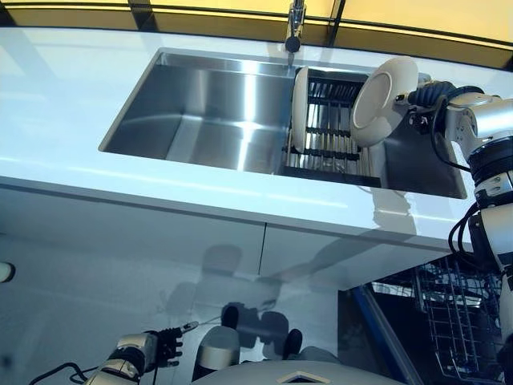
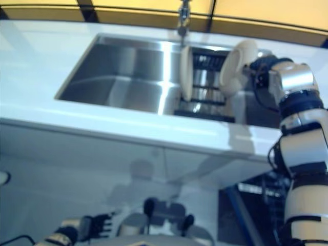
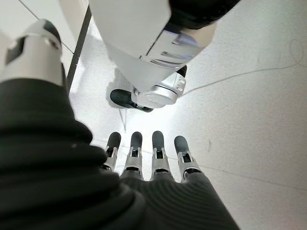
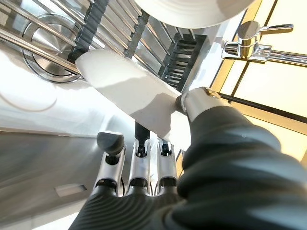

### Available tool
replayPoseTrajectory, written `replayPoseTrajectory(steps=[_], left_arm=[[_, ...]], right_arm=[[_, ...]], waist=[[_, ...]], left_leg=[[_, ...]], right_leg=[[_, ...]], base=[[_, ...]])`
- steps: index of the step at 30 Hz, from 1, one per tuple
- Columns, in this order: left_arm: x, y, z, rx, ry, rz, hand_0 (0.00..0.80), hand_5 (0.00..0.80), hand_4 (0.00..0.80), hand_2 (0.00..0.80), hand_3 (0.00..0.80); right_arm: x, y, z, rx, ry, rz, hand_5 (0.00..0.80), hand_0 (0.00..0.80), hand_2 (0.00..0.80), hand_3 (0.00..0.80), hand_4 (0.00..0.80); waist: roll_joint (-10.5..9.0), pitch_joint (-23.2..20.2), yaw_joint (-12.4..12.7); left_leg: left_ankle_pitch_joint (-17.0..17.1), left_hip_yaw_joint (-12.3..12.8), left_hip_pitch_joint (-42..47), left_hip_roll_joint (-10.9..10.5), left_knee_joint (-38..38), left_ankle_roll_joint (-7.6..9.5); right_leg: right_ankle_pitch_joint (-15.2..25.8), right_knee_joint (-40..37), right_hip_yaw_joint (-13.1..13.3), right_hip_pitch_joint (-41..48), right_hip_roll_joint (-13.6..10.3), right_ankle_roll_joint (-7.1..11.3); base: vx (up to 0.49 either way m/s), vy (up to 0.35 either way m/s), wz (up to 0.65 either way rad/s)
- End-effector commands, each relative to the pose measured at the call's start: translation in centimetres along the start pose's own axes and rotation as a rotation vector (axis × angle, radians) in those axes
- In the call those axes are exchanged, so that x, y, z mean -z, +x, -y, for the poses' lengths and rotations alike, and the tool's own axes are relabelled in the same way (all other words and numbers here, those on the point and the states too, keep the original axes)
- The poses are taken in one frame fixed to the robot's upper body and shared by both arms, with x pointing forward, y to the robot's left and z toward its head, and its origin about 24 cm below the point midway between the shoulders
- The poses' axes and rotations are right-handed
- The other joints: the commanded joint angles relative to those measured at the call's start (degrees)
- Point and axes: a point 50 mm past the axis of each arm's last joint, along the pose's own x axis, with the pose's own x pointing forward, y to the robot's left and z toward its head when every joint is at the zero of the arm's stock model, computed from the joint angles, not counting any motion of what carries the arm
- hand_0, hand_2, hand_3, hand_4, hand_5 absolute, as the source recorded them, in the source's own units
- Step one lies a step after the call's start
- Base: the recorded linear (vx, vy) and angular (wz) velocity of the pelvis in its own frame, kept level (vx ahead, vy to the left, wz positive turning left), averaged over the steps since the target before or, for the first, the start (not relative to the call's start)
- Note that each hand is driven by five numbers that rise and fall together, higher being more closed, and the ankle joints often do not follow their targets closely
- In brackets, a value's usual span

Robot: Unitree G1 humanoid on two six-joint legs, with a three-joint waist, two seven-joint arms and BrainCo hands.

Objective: Take plates into dishwasher

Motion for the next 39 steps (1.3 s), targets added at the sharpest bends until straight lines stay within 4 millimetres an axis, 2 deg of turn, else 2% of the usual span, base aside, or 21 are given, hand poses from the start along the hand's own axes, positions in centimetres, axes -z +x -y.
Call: replayPoseTrajectory(steps=[1, 10, 20, 23, 28, 39], left_arm=[[0.7, -0.3, -1.7, -0.072, 0.119, -0.077, 0.0, 0.0, 0.0, 0.0, 0.0], [0.4, -0.3, -2.1, -0.101, 0.094, -0.028, 0.0, 0.0, 0.0, 0.0, 0.0], [0.1, -0.6, -2.9, -0.113, 0.144, 0.032, 0.0, 0.0, 0.0, 0.0, 0.0], [0.1, -0.6, -2.9, -0.112, 0.151, 0.04, 0.0, 0.0, 0.0, 0.0, 0.0], [0.3, -0.5, -3.1, -0.113, 0.17, 0.056, 0.0, 0.0, 0.0, 0.0, 0.0], [0.5, -0.5, -3.2, -0.127, 0.191, 0.093, 0.0, 0.0, 0.0, 0.0, 0.0]], right_arm=[[-4.6, -1.7, 2.3, 0.083, -0.005, 0.179, 0.8, 0.8, 0.8, 0.8, 0.8], [-6.3, -3.0, 3.3, 0.082, -0.055, 0.311, 0.8, 0.8, 0.8, 0.8, 0.8], [-6.2, -4.9, 6.2, 0.128, -0.16, 0.37, 0.8, 0.8, 0.8, 0.8, 0.8], [-6.0, -5.2, 6.8, 0.14, -0.175, 0.372, 0.8, 0.8, 0.8, 0.8, 0.8], [-5.1, -6.2, 8.8, 0.173, -0.196, 0.362, 0.8, 0.8, 0.8, 0.8, 0.8], [-1.8, -7.4, 12.1, 0.21, -0.148, 0.313, 0.8, 0.8, 0.8, 0.8, 0.8]], waist=[[-2.36, -5.2, -0.16], [-3.47, -6.41, -1.8], [-4.61, -7.59, -5.0], [-4.84, -7.7, -5.77], [-5.55, -8.01, -7.5], [-6.3, -8.39, -10.67]], left_leg=[[-3.65, 4.49, 1.49, 1.15, -0.11, -0.57], [-4.24, 5.6, 2.38, 1.02, -0.11, -0.51], [-5.57, 7.58, 3.69, 0.16, 0.24, 0.61], [-5.86, 8.11, 4.06, 0.04, 0.3, 0.84], [-6.6, 9.3, 4.51, -0.23, 0.32, 1.38], [-7.71, 11.36, 4.86, -0.32, 0.21, 2.12]], right_leg=[[-1.39, 0.72, 2.45, 0.63, -3.84, 3.81], [-1.4, 0.68, 3.84, 0.81, -3.87, 4.15], [-0.35, 1.26, 6.9, -0.11, -4.35, 5.1], [-0.12, 1.52, 7.76, -0.4, -4.37, 5.32], [0.33, 1.81, 9.61, -1.2, -4.3, 5.73], [1.33, 2.01, 12.64, -3.01, -3.97, 6.46]], base=[[-0.032, -0.008, -0.05], [-0.045, 0.002, -0.05], [-0.048, 0.016, -0.17], [-0.016, 0.011, -0.2], [-0.023, 0.008, -0.19], [-0.031, -0.001, -0.16]])
